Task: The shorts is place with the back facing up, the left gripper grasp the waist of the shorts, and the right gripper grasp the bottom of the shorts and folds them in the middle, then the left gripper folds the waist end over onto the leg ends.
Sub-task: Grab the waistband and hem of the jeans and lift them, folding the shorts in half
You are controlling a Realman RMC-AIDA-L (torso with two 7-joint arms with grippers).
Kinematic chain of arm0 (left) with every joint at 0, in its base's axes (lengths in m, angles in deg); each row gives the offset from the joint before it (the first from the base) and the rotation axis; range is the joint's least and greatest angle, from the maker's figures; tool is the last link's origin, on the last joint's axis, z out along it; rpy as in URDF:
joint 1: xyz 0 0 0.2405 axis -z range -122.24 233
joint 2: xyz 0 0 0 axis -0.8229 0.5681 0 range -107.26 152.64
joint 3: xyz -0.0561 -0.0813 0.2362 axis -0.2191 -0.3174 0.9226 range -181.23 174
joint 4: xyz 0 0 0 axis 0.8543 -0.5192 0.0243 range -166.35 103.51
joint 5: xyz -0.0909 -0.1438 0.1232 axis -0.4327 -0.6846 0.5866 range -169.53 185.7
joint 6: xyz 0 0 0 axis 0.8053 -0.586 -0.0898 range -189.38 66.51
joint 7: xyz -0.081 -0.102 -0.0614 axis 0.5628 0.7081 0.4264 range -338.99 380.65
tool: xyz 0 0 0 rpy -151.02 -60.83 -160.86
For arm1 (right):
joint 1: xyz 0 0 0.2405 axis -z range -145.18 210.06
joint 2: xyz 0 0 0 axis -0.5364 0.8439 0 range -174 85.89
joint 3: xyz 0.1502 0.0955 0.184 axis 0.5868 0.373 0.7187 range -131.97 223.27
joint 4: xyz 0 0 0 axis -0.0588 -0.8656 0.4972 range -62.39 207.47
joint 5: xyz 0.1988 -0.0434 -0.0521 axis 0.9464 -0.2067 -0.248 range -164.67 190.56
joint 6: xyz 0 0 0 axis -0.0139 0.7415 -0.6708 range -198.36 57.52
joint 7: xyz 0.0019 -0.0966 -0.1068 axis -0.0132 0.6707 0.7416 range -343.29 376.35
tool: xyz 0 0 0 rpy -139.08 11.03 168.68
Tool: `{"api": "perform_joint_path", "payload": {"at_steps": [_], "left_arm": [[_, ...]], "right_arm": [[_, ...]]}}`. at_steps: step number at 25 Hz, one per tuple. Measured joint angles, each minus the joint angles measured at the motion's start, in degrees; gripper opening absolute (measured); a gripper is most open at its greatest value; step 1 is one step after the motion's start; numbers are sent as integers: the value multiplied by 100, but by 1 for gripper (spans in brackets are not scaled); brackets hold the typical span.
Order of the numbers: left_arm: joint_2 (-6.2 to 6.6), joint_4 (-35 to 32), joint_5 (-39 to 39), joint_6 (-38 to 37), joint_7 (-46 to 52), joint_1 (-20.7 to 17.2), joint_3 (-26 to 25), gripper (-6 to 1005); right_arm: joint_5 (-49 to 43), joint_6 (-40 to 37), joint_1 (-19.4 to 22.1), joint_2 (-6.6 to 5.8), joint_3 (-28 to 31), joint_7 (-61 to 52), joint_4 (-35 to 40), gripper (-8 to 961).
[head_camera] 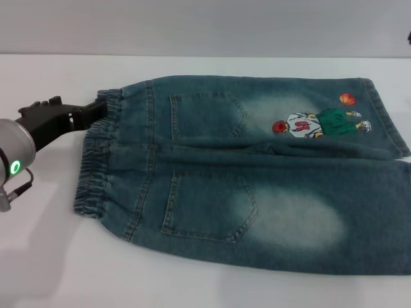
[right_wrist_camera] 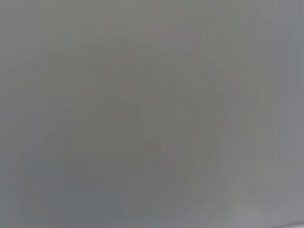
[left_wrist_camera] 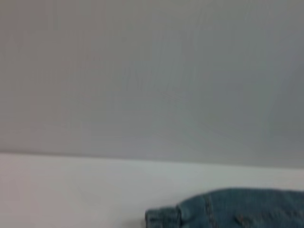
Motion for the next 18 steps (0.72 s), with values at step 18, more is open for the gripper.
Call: {"api": "perform_joint_path", "payload": {"at_steps": [18], "left_arm": [[2,249,48,2020,-17,259,-419,847]], "right_arm": [[293,1696,395,66,610,137,350,721]]}}
